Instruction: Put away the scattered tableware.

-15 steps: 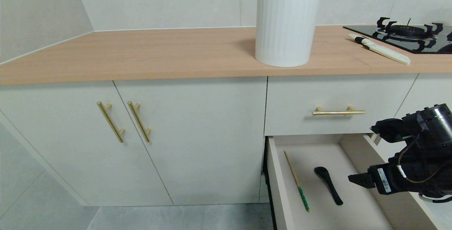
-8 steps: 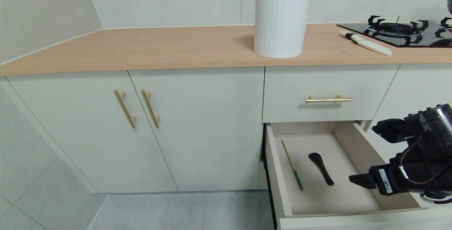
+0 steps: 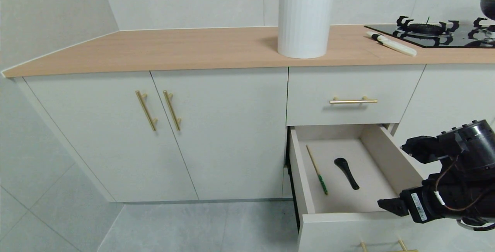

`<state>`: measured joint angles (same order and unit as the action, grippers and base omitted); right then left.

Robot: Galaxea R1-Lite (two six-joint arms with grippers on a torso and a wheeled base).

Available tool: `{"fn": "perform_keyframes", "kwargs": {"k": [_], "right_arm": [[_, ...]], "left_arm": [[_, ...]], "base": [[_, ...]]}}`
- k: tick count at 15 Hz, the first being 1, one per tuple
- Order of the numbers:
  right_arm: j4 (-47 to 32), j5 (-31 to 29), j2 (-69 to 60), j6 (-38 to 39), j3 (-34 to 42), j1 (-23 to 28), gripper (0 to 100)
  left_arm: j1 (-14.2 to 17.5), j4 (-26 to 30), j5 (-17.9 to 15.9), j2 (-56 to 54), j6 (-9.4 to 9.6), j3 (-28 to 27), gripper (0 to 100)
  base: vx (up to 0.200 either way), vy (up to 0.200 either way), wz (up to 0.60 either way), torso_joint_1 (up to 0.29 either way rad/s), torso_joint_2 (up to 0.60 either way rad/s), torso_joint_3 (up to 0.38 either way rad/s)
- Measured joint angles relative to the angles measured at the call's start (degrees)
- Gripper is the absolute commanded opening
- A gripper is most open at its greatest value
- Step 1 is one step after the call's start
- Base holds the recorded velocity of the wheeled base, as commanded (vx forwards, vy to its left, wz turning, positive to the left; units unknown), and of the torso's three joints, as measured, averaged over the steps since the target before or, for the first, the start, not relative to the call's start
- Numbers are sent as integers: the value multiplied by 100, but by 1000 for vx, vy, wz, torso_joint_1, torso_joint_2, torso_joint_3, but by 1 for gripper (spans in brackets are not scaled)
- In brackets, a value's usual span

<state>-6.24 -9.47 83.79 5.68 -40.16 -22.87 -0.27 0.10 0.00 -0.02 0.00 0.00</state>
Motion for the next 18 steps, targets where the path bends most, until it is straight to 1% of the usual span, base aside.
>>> {"fn": "perform_keyframes", "kwargs": {"k": [4,8,10,12,14,18], "right_arm": [[1,-2,-11,0,204,-317,100],[-410,28,-55,-57,361,-664,100],[-550,182,-61,-282,474,-833,100],[-558,226,-60,-552,628,-907,100],[-568,400,-38,-573,681,-929,100],[-513,384,227,-457,603,-866,100]], "left_arm": [[0,0,0,0,2,0,100],[0,0,0,0,2,0,100],[2,-2,0,0,0,0,100],[0,0,0,0,0,0,100],[0,0,0,0,0,0,100],[0,0,0,0,0,0,100]], "base": [[0,0,0,0,0,0],[0,0,0,0,0,0],[0,0,0,0,0,0],[0,0,0,0,0,0],[0,0,0,0,0,0],[0,0,0,0,0,0]]}}
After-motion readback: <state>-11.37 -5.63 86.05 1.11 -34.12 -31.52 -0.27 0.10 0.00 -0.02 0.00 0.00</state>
